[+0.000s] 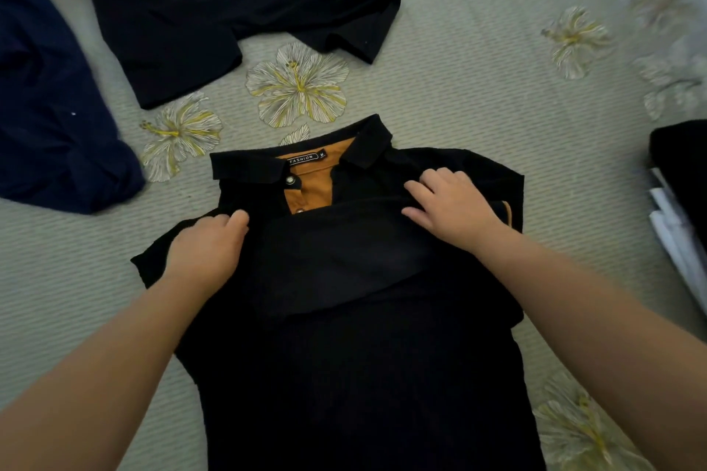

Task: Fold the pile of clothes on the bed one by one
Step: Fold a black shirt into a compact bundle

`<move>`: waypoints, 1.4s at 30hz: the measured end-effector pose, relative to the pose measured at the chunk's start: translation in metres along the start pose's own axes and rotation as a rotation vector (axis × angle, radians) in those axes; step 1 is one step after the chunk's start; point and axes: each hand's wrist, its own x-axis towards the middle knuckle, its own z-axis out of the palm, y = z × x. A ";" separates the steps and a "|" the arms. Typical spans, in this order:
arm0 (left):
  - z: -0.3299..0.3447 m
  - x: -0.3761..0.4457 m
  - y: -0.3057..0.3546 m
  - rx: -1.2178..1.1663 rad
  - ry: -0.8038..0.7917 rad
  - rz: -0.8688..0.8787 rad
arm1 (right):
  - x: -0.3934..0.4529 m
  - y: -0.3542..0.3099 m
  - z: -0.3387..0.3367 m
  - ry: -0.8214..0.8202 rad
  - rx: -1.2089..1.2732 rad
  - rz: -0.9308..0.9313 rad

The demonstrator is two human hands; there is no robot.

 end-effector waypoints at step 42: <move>0.052 -0.100 0.117 -0.314 0.014 -0.008 | -0.129 0.049 0.028 0.099 0.239 0.372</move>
